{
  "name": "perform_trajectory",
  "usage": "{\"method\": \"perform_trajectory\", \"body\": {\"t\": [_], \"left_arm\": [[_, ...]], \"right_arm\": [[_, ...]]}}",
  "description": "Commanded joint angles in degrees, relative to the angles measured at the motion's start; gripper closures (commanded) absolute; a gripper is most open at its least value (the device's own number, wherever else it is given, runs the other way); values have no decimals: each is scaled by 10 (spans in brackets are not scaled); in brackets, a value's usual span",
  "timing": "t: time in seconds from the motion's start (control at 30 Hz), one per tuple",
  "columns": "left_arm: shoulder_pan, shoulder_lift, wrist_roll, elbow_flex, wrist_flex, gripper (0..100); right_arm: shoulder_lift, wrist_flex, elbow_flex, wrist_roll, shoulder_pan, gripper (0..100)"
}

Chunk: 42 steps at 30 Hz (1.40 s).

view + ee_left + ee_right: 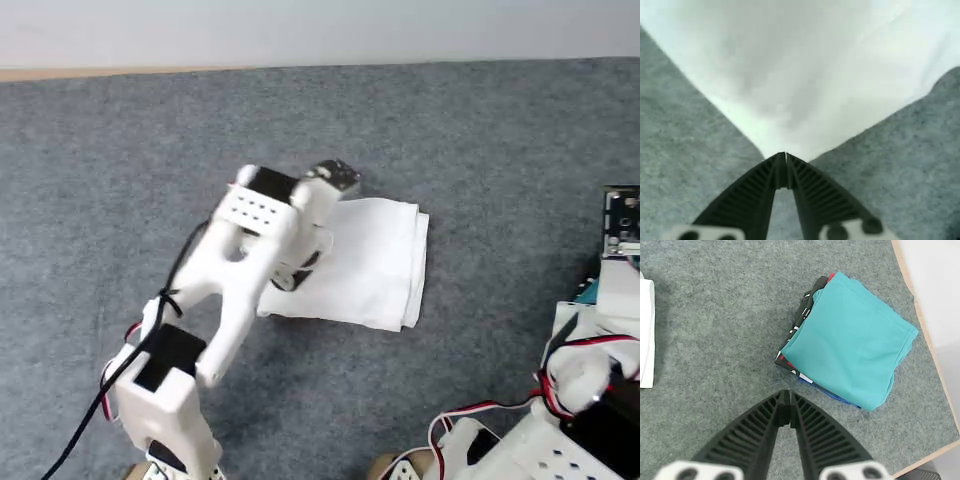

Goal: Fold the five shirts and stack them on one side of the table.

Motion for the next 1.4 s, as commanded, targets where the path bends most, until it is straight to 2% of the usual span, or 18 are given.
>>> {"method": "perform_trajectory", "body": {"t": [0.0,0.17,0.3,0.5,0.63,0.8,0.9,1.0,1.17,1.37], "left_arm": [[1,-1,9,45,-60,994],[-61,67,-1,88,-127,994],[-97,76,-20,57,-105,994],[-69,41,-20,-46,-31,994],[-40,24,-20,-108,-13,994],[-45,56,-19,-168,-77,994],[-53,113,-18,-200,-142,994],[-63,188,-18,-257,-171,994],[-74,324,-18,-421,-130,994],[-79,447,-19,-640,-6,994]], "right_arm": [[-3,10,-3,6,5,988],[-3,10,-3,6,6,988],[-3,10,-3,6,5,988],[0,7,-3,5,5,988],[-1,7,-3,5,5,988],[-2,9,-3,5,5,988],[-2,9,-3,5,5,988],[-2,9,-3,5,5,988],[-2,10,-3,6,5,988],[-2,10,-3,6,5,988]]}}
